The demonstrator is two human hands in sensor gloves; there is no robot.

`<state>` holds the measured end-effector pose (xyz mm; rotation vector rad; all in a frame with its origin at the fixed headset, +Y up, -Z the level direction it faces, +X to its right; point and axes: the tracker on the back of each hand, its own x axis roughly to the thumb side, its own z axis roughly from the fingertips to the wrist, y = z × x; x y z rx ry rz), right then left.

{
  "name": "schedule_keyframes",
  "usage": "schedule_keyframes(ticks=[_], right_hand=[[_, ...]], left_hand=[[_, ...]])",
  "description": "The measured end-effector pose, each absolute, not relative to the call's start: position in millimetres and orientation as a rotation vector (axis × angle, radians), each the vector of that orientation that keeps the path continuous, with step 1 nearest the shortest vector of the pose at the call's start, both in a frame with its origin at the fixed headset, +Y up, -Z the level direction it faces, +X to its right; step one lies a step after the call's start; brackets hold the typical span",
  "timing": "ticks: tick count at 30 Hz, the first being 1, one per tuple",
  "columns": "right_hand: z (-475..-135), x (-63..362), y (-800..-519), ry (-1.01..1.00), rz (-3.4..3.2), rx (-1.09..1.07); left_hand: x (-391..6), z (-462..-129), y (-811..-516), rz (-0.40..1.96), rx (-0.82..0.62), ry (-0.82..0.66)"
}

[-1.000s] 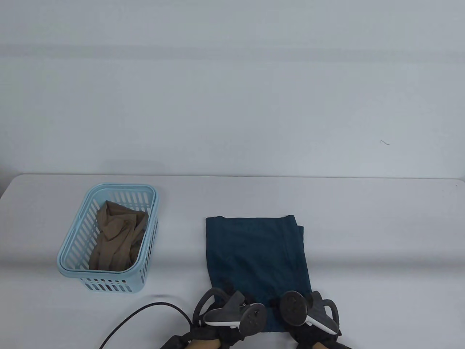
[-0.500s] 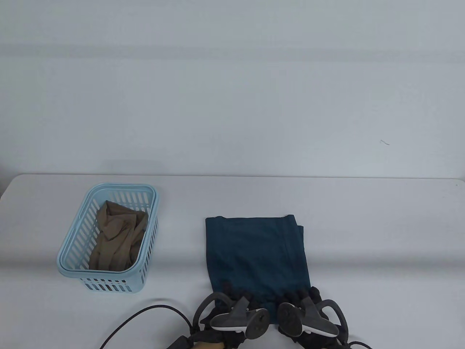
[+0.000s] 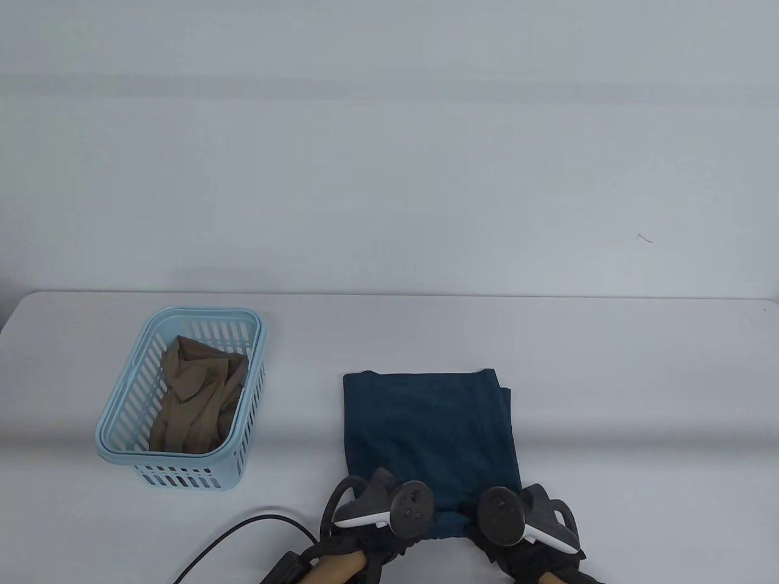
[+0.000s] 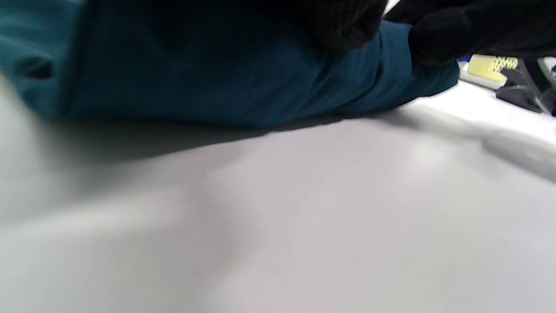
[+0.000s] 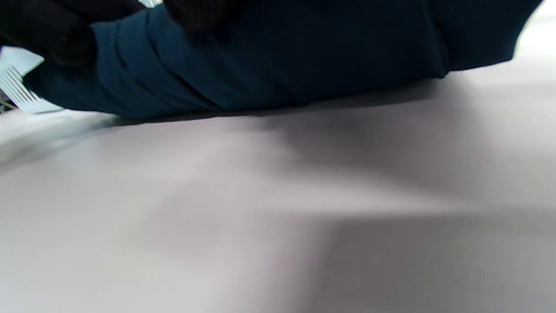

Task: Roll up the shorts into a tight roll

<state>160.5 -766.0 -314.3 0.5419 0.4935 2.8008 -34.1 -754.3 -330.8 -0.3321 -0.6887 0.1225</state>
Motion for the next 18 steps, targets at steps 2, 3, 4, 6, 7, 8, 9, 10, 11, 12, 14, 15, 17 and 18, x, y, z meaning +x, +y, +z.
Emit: schedule_keyframes(ticks=[2,3,4,6,7,8,9,10,11,12,14,15,17,18], right_hand=[[-315,161,-766,0.505,2.775,0.535],[-316,161,-766,0.503,2.776,0.533],[-316,162,-766,0.502,2.779,0.533],[-316,162,-765,0.510,2.784,0.533],[-316,162,-765,0.516,2.781,0.533],[-316,162,-766,0.513,2.782,0.531],[-316,162,-765,0.504,2.792,0.523],[-317,161,-765,0.486,2.802,0.510],[-317,161,-765,0.480,2.805,0.506],[-317,160,-765,0.466,2.816,0.496],[-317,160,-765,0.437,2.838,0.480],[-318,159,-765,0.425,2.847,0.470],[-317,158,-766,0.399,2.865,0.448],[-318,158,-765,0.397,2.870,0.444]], left_hand=[[-35,-331,-754,0.125,-0.343,-0.689],[-34,-331,-754,0.130,-0.342,-0.689],[-34,-330,-755,0.133,-0.343,-0.689],[-33,-329,-757,0.135,-0.364,-0.696],[-33,-329,-759,0.144,-0.378,-0.696],[-32,-328,-760,0.150,-0.387,-0.699],[-32,-328,-761,0.156,-0.383,-0.697],[-33,-328,-761,0.151,-0.362,-0.694],[-34,-327,-759,0.146,-0.347,-0.695],[-35,-325,-754,0.132,-0.302,-0.699],[-37,-323,-741,0.104,-0.231,-0.728],[-37,-322,-735,0.109,-0.214,-0.750],[-35,-318,-729,0.102,-0.233,-0.810],[-34,-318,-729,0.079,-0.251,-0.818]])
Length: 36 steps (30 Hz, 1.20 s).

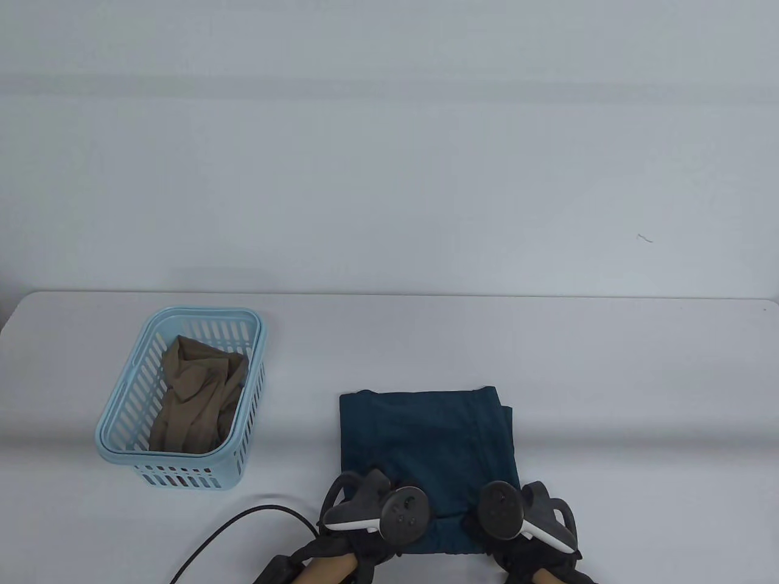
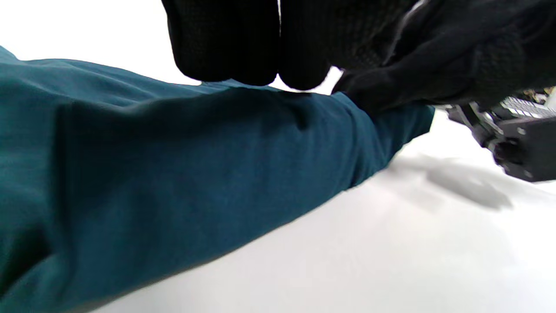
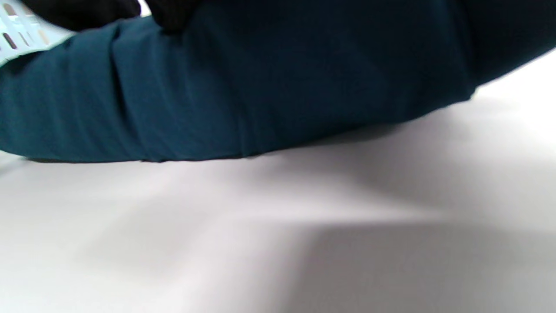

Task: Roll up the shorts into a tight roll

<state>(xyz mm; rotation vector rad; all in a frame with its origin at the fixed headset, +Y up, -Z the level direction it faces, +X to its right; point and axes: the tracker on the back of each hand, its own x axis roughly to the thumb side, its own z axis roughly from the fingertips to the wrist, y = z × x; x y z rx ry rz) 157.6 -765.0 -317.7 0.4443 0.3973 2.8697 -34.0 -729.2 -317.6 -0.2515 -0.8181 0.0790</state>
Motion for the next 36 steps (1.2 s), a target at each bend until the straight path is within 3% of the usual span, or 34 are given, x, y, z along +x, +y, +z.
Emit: schedule_keyframes(ticks=[8,17,21,36], right_hand=[[-308,156,-744,0.223,2.958,0.570],[-306,148,-762,0.484,3.074,0.692],[-308,146,-772,0.443,3.094,0.696],[-321,171,-764,0.523,2.724,0.498]], left_hand=[[-33,-319,-746,-0.075,-0.210,-0.787],[-29,-319,-768,-0.181,-0.302,-0.758],[-29,-320,-779,-0.106,-0.291,-0.739],[-49,-337,-760,0.194,-0.364,-0.653]])
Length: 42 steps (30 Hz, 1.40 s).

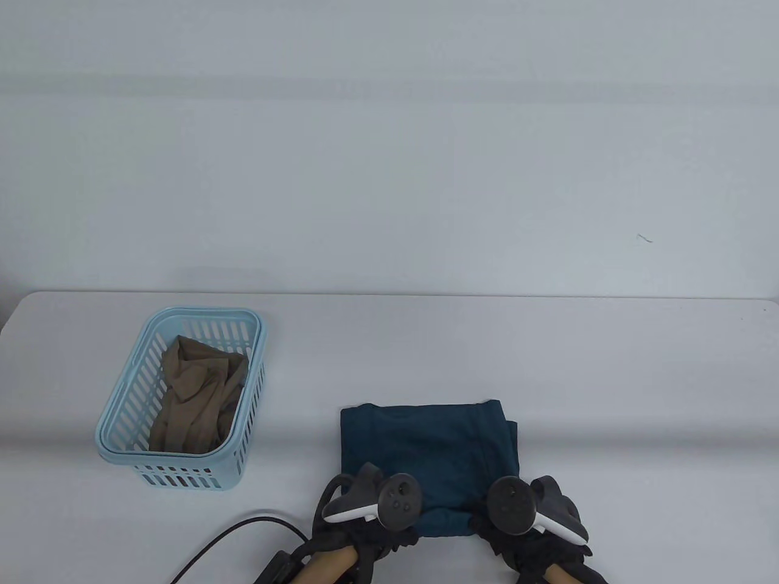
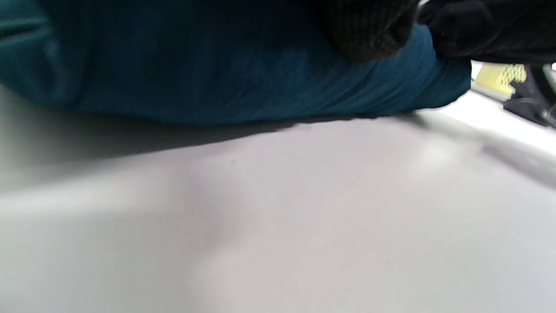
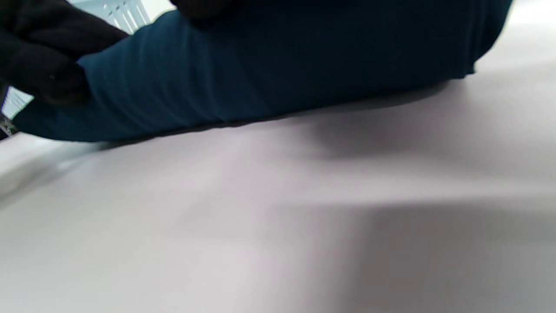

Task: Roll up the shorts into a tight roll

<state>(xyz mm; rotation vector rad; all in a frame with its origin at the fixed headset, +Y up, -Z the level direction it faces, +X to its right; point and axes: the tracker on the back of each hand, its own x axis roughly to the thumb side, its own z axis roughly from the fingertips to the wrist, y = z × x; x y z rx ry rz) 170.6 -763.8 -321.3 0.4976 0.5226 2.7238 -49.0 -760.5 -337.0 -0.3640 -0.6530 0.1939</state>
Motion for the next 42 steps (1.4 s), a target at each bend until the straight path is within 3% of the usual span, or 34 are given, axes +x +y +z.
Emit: schedule_keyframes(ticks=[9,14,19,23,28,34,42], right_hand=[[-322,169,-764,0.435,2.786,0.447],[-321,169,-765,0.392,2.797,0.439],[-318,169,-764,0.339,2.834,0.437],[-312,169,-756,0.277,2.877,0.580],[-309,166,-760,0.429,2.932,0.668],[-311,161,-778,0.541,2.998,0.676],[-317,166,-775,0.427,2.937,0.602]], left_hand=[[-43,-332,-753,0.115,-0.267,-0.692],[-40,-321,-733,0.051,-0.179,-0.878],[-39,-319,-737,-0.073,-0.138,-0.837],[-38,-322,-745,-0.076,-0.154,-0.790],[-38,-324,-755,-0.123,-0.172,-0.760],[-37,-324,-772,-0.151,-0.217,-0.752],[-40,-330,-768,-0.083,-0.211,-0.730]])
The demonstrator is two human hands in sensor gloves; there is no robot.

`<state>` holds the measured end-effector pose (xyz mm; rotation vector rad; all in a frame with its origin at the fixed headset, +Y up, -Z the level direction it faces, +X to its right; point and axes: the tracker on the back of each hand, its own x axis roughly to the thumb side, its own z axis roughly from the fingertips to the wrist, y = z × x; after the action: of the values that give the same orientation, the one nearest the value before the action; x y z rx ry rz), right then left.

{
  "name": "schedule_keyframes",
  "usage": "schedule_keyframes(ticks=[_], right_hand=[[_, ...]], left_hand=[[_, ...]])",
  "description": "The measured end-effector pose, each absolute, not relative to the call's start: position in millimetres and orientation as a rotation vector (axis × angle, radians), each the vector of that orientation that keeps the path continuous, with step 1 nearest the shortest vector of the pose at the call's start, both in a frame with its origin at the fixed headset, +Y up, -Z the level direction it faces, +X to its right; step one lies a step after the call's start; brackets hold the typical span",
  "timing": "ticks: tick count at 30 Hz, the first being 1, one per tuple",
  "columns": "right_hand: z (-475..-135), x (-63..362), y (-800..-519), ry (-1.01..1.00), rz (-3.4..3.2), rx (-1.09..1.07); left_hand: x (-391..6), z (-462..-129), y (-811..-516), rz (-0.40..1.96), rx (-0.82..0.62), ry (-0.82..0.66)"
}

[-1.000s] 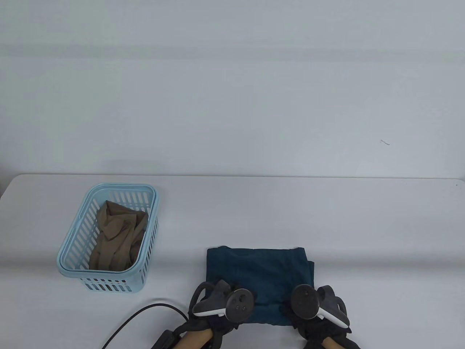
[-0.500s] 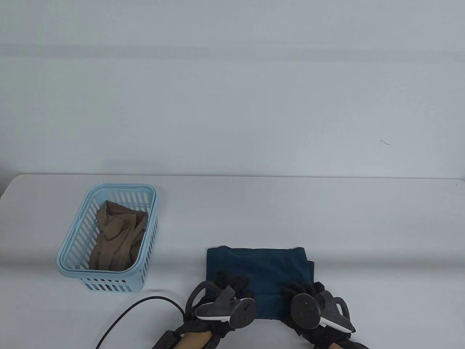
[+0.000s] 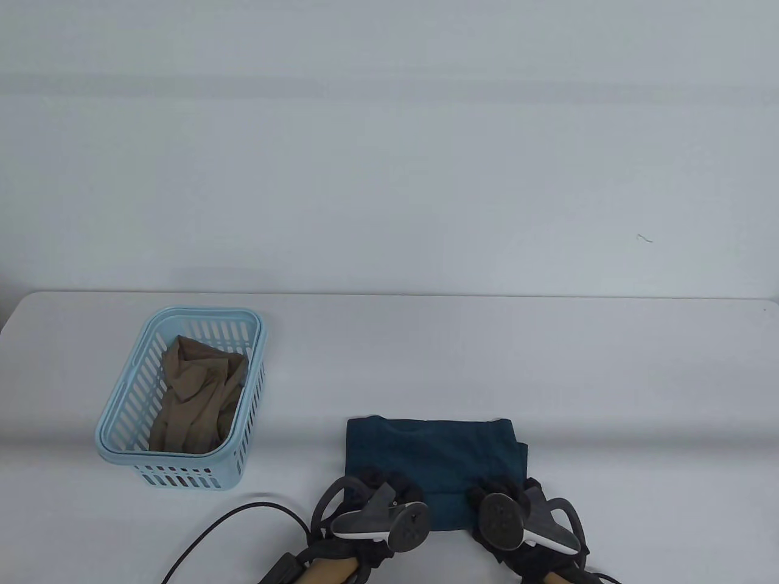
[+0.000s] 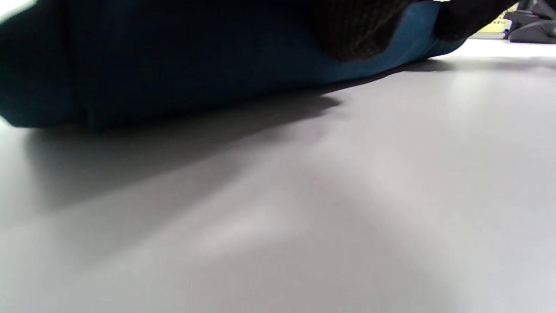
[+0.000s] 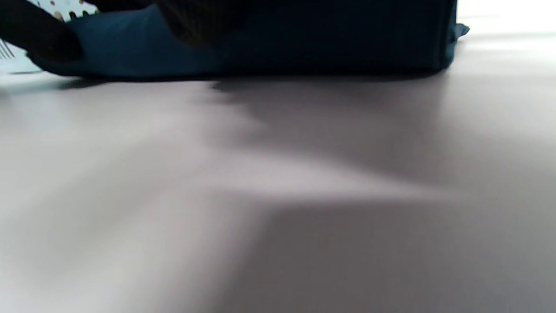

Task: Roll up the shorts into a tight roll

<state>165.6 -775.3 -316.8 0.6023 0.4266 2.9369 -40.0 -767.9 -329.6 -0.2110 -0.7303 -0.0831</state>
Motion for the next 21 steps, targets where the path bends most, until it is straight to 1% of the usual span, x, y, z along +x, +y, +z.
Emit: schedule_keyframes(ticks=[5,11,17,19,21], right_hand=[[-320,172,-772,0.445,2.837,0.571],[-323,177,-768,0.465,2.725,0.522],[-322,172,-768,0.453,2.783,0.501],[-322,172,-767,0.431,2.790,0.483],[-321,171,-767,0.408,2.807,0.469]], left_hand=[[-47,-335,-761,0.063,-0.276,-0.689],[-51,-337,-757,0.177,-0.313,-0.669],[-43,-333,-761,0.099,-0.286,-0.681],[-46,-331,-758,0.100,-0.250,-0.681],[-49,-328,-748,0.094,-0.202,-0.691]])
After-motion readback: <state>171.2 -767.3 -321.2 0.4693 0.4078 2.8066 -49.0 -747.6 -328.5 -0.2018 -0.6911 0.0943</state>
